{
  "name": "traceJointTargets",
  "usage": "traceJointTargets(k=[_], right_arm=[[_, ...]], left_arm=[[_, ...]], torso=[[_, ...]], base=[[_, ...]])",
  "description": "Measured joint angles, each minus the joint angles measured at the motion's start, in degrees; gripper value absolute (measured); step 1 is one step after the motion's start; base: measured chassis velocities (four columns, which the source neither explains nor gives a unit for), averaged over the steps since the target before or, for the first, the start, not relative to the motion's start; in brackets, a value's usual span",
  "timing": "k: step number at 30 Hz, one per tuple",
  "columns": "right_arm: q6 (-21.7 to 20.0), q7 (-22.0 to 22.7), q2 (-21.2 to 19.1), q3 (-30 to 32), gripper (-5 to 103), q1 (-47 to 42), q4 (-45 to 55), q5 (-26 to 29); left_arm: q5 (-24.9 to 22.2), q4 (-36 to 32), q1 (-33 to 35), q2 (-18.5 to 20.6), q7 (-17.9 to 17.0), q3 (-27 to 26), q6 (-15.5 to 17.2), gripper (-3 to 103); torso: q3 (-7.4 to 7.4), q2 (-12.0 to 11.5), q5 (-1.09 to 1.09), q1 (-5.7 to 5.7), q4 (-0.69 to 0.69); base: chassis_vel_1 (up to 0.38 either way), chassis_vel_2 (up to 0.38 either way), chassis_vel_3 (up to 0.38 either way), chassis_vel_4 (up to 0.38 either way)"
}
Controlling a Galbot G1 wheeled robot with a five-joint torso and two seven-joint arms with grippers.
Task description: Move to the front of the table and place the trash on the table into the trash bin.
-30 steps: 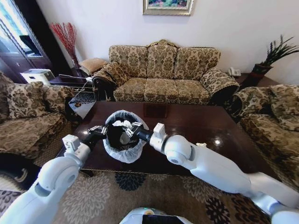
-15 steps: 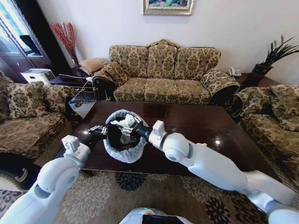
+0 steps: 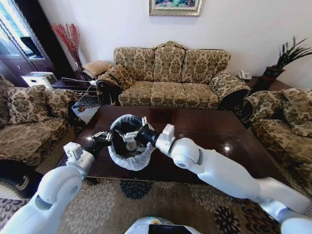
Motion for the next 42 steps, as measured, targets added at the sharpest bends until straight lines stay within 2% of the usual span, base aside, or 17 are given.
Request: traceJointTargets(k=[2, 5, 7, 8, 11, 13, 16, 17, 19, 20, 21, 23, 25, 28, 32, 40, 42], right_arm=[[0.00, 0.27, -0.34, 1.15, 100, 0.08, -0.08, 0.14], [-1.94, 2.14, -4.94, 9.16, 100, -2.82, -1.03, -0.20], [-2.44, 2.43, -6.14, 10.73, 100, -3.97, -1.22, -0.29], [-4.03, 2.82, -10.42, 16.03, 100, -9.47, -2.23, -1.45], [-4.30, 3.75, -14.15, 20.52, 100, -16.90, -3.67, -4.73], [-4.17, 3.85, -14.74, 21.60, 100, -18.92, -3.91, -5.66], [-3.40, 3.92, -15.13, 26.58, 100, -29.26, -4.74, -10.09], [-2.65, 3.91, -14.02, 28.83, 100, -34.65, -5.23, -12.53], [-2.39, 3.89, -13.52, 29.54, 100, -36.41, -5.44, -13.41], [-0.81, 3.62, -10.64, 32.72, 100, -43.89, -6.62, -17.77], [3.25, 2.27, -4.50, 37.36, 100, -56.55, -8.29, -24.89], [5.50, 0.69, -0.11, 39.03, 100, -61.87, -9.58, -27.64], [5.99, 0.31, 1.08, 39.20, 100, -62.74, -10.10, -28.29], [7.41, -2.89, 6.39, 38.65, 100, -64.58, -13.50, -30.22], [7.40, -5.76, 9.12, 36.95, 100, -62.82, -16.91, -32.04], [6.28, -11.53, 10.12, 33.36, 100, -55.04, -23.14, -33.87], [5.88, -13.10, 9.69, 31.59, 100, -51.72, -25.21, -33.81]], left_arm=[[0.04, 0.14, -0.01, 0.00, 0.02, 0.00, -0.03, 3], [0.52, 0.96, -0.55, 0.21, 0.14, -0.04, -0.02, 3], [0.57, 0.99, -0.62, 0.25, 0.16, -0.14, 0.11, 3], [0.67, 1.06, -0.68, 0.21, 0.19, -0.43, 0.26, 3], [1.29, 1.19, -0.36, -0.30, 0.17, -0.92, 0.24, 3], [1.44, 1.22, -0.30, -0.45, 0.15, -0.96, 0.23, 3], [1.62, 1.25, -0.37, -0.72, 0.01, -0.97, 0.13, 3], [1.62, 1.25, -0.42, -0.77, -0.02, -0.90, -0.09, 3], [1.62, 1.25, -0.43, -0.77, -0.06, -0.87, -0.22, 3], [1.62, 1.25, -0.35, -0.76, -0.07, -0.82, -0.48, 3], [1.60, 1.25, -0.25, -0.49, 0.16, -0.80, -0.59, 3], [1.59, 1.39, -0.33, -0.26, 0.36, -0.59, -0.63, 3], [1.58, 1.44, -0.37, -0.23, 0.39, -0.49, -0.63, 3], [1.58, 1.52, -0.39, -0.17, 0.59, 0.01, -0.77, 3], [1.61, 1.76, -0.24, -0.12, 0.67, 0.14, -1.19, 3], [0.52, 2.12, -0.41, 0.28, 0.88, 0.34, -4.00, 3], [0.50, 2.19, -0.43, 0.19, 0.88, 0.50, -4.07, 3]], torso=[[0.00, 0.00, 0.00, 0.00, 0.00], [0.00, 0.00, 0.02, 0.00, -0.02], [0.00, 0.00, 0.03, 0.01, -0.02], [0.00, 0.00, 0.02, 0.01, -0.04], [0.00, 0.00, 0.05, 0.01, -0.06], [0.00, 0.00, 0.03, 0.01, -0.06], [0.00, 0.00, 0.02, 0.00, -0.02], [0.00, 0.00, 0.00, 0.00, 0.00], [0.00, 0.00, 0.02, 0.00, 0.00], [0.00, 0.00, 0.01, 0.00, -0.01], [-0.01, 0.00, 0.02, 0.00, -0.02], [-0.01, 0.00, 0.00, -0.01, -0.05], [-0.01, 0.00, 0.00, -0.01, -0.06], [-0.01, 0.00, 0.00, -0.01, -0.02], [-0.01, 0.00, -0.01, -0.01, -0.01], [0.00, -0.01, 0.01, 0.00, -0.06], [0.00, -0.01, 0.00, 0.00, -0.01]], base=[[0.000, 0.000, 0.000, 0.000], [0.000, 0.000, 0.000, 0.000], [0.000, 0.000, 0.000, 0.000], [0.000, 0.000, 0.000, 0.000], [0.000, 0.000, 0.000, 0.000], [0.000, 0.000, 0.000, 0.000], [0.000, 0.000, 0.000, 0.000], [0.000, 0.000, 0.000, 0.000], [0.000, 0.000, 0.000, 0.000], [0.000, 0.000, 0.000, 0.000], [-0.058, -0.036, -0.031, -0.035], [-0.060, -0.048, -0.018, -0.051], [-0.062, -0.059, -0.038, -0.069], [-0.061, -0.061, -0.066, -0.065], [-0.073, -0.072, -0.075, -0.083], [-0.072, -0.077, -0.077, -0.085], [0.000, 0.000, 0.000, 0.000]])
